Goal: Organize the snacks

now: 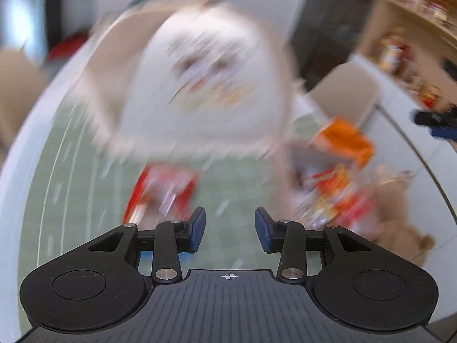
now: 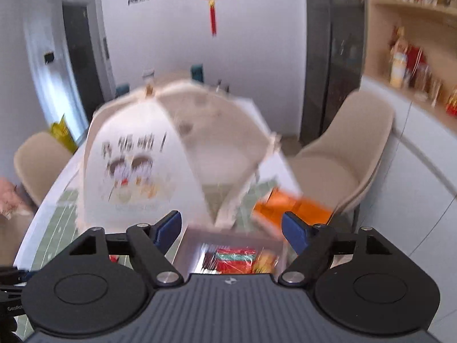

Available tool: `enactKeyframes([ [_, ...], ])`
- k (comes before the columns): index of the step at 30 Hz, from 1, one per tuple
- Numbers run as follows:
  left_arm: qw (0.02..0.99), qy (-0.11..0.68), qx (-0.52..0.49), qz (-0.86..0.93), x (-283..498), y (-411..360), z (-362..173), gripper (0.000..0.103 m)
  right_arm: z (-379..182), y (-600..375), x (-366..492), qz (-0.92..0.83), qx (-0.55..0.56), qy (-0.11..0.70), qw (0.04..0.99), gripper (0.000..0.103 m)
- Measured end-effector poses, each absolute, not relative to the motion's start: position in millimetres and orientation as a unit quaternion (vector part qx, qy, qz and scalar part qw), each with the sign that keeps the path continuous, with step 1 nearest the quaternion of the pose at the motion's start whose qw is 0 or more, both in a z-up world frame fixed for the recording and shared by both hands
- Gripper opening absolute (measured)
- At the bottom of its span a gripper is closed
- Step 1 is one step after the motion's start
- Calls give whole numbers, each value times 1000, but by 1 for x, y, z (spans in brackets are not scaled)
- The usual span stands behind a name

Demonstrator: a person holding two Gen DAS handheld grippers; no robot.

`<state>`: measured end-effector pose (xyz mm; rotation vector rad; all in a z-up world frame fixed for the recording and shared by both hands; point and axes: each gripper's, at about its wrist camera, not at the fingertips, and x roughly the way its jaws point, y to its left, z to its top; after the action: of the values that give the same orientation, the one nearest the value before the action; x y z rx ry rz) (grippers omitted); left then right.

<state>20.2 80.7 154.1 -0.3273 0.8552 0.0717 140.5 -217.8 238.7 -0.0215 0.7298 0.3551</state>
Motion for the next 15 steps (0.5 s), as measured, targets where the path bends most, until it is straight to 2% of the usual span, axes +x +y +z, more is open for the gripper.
enactKeyframes([
  [6, 838, 471, -256, 107, -35, 134, 73, 42, 156, -171, 108, 208, -66, 430, 876, 78],
  [11, 824, 462, -294, 145, -74, 152, 51, 42, 120, -126, 91, 249, -48, 472, 844, 78],
  [15, 834, 463, -271, 131, -89, 156, 59, 42, 114, -74, 98, 261, -19, 479, 838, 95],
])
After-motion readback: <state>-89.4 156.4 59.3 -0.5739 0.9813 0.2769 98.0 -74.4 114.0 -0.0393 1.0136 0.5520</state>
